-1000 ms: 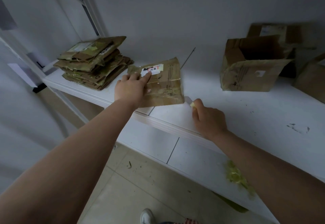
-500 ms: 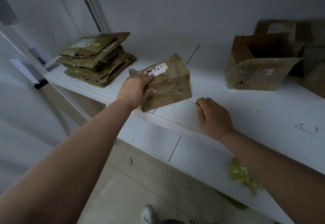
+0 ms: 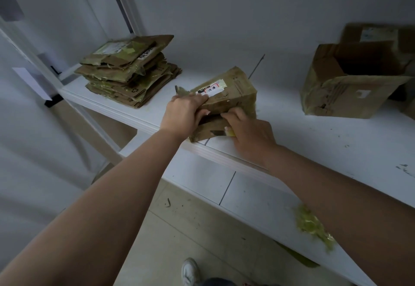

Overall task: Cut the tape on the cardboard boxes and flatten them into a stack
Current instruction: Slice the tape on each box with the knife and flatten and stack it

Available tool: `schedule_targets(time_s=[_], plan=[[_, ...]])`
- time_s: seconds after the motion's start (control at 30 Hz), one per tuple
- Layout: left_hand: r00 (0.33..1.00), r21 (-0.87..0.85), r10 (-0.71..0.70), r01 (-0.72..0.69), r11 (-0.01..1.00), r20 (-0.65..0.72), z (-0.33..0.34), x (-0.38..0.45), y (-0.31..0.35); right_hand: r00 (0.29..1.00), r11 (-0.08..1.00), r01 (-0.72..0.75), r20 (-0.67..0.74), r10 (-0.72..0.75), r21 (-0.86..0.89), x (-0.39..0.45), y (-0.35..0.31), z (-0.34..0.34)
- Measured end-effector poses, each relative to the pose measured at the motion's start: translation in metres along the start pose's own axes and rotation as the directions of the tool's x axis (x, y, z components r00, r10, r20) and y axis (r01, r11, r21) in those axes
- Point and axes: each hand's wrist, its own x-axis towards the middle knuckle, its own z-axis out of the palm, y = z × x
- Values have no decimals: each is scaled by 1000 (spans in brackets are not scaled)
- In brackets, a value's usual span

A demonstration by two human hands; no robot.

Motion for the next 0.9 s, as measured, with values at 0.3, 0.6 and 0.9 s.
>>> schedule_targets(time_s=[0.3,0.6,0.9], plan=[[999,-6,8,-7,1000,48,0,3,-4,1000,999,-2,19,1,43,-9,-2,-2],[997,-37,38,-36,999,71,0,8,4,999,997,30,27,-31,64,-30,3,6],[943,-180,-4,68,981,334,-37,12,-21,1000,998,14,-28,-12,63,-13,-8,-3]])
